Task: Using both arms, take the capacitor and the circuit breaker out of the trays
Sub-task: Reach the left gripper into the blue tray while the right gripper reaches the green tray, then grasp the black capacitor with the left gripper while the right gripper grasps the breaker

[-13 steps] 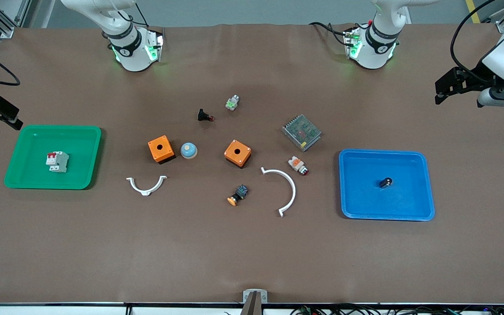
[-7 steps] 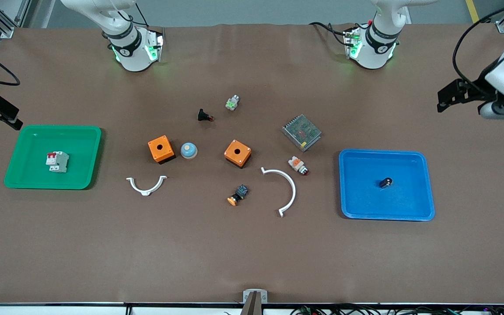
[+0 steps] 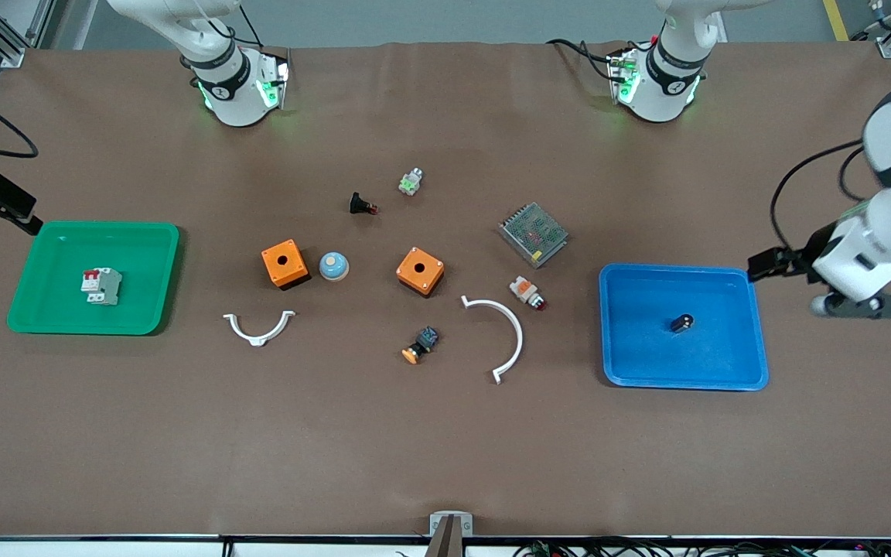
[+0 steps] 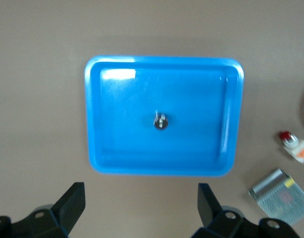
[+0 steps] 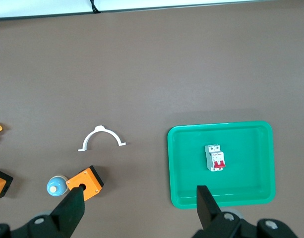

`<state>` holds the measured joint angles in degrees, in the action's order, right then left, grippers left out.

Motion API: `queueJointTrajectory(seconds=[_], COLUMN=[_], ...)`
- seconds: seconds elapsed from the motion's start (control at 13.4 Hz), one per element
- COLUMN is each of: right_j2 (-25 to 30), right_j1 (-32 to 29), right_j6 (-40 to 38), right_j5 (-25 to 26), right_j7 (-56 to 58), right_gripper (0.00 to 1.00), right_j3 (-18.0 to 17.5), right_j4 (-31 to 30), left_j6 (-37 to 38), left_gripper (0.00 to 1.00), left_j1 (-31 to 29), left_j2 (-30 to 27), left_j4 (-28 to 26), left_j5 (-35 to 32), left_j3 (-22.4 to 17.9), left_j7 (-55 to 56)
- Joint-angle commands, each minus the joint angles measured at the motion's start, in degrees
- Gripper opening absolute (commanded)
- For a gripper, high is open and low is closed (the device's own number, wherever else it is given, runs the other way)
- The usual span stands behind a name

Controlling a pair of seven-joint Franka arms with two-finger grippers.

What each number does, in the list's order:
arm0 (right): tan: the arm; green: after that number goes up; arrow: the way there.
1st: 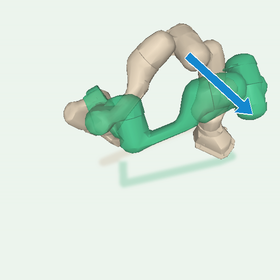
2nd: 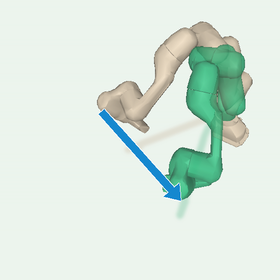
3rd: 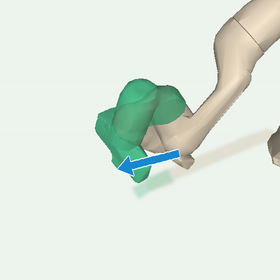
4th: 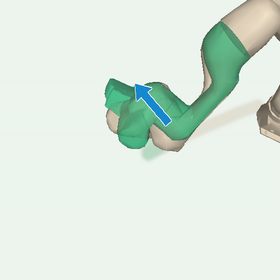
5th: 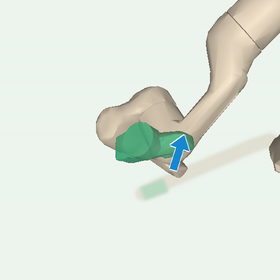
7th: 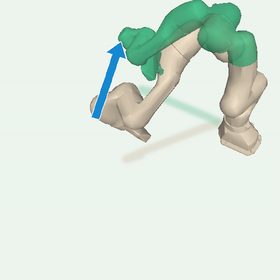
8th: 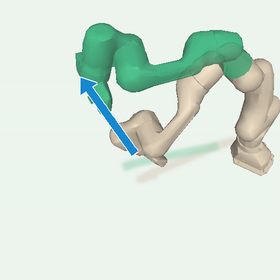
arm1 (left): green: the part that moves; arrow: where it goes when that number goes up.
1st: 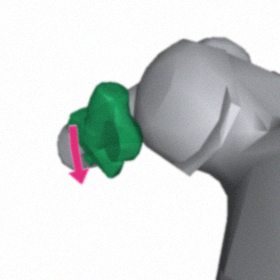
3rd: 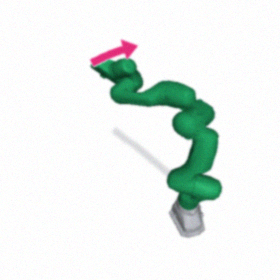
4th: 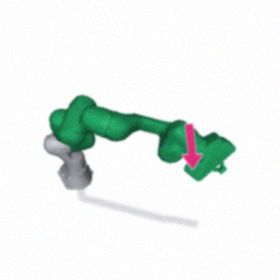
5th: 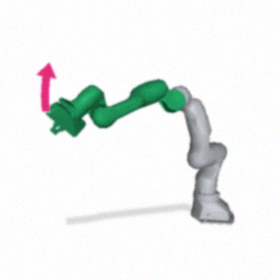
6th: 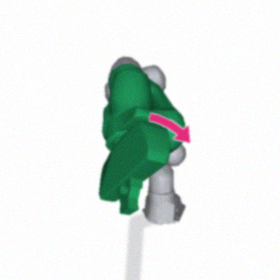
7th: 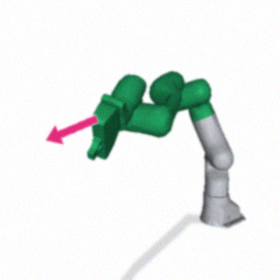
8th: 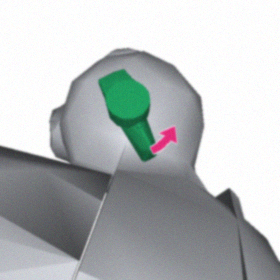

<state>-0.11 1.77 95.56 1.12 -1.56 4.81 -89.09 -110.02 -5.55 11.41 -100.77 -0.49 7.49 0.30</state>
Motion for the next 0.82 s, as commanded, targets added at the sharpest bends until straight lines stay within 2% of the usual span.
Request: queueJointTrajectory(seconds=[0.0,0.22,0.37,0.52,0.74], right_j2=[-1.6,-6.9,-11.7,-15.4,-15.6], right_j1=[-0.6,-4.7,-8.8,-13.0,-15.8], right_j6=[-0.7,-1.3,-0.6,1.3,9.5], right_j5=[0.6,0.3,0.3,0.0,0.3], right_j7=[0.2,1.2,7.9,14.0,16.5], right_gripper=[1.00,1.00,1.00,1.00,1.00], right_j3=[0.4,0.5,0.5,0.4,0.5], right_j4=[1.1,0.4,-0.1,-1.1,-9.4], left_j6=[-11.7,-19.9,-27.4,-30.6,-33.9], left_gripper=[1.00,0.99,0.92,0.83,0.74], left_j1=[0.0,-0.2,0.0,0.1,0.1], left_j2=[0.0,4.4,6.0,8.9,12.0], left_j4=[-9.6,-13.6,-17.7,-18.6,-18.6], left_j5=[-1.0,-1.0,-1.0,-1.0,-1.0], left_j3=[0.2,0.2,0.3,0.3,0.3], left_j7=[1.2,1.9,2.1,2.1,2.1])
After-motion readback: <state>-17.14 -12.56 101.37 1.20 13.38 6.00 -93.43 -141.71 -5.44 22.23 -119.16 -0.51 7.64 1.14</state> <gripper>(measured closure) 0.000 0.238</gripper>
